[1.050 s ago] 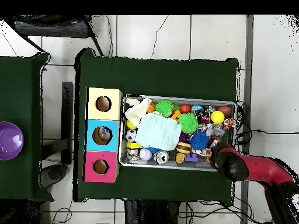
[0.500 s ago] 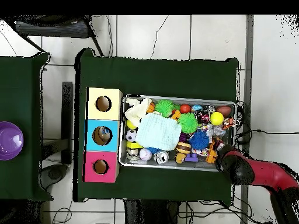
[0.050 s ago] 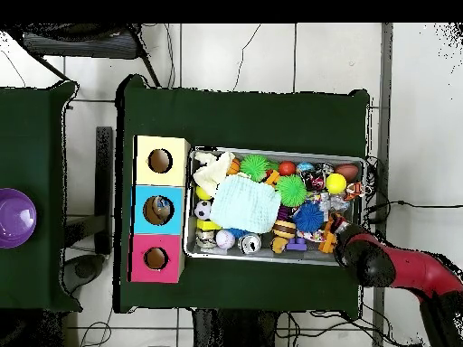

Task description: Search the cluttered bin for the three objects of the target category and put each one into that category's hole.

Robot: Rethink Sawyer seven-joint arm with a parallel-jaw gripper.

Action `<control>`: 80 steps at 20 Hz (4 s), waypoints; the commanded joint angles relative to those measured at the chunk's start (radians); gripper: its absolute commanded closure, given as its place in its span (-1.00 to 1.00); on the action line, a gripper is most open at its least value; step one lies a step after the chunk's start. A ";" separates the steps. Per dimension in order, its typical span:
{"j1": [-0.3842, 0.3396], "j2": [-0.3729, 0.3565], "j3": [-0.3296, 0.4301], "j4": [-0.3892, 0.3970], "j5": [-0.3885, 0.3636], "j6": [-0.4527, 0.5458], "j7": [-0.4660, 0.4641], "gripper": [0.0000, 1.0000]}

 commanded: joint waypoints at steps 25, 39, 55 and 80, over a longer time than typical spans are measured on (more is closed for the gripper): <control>0.039 0.061 -0.028 -0.104 0.122 0.100 -0.008 1.00; 0.059 -0.083 -0.148 0.096 0.185 0.155 0.038 1.00; 0.011 0.015 -0.257 0.203 0.403 -0.001 0.218 1.00; 0.081 -0.062 -0.304 0.294 0.558 -0.071 0.102 -1.00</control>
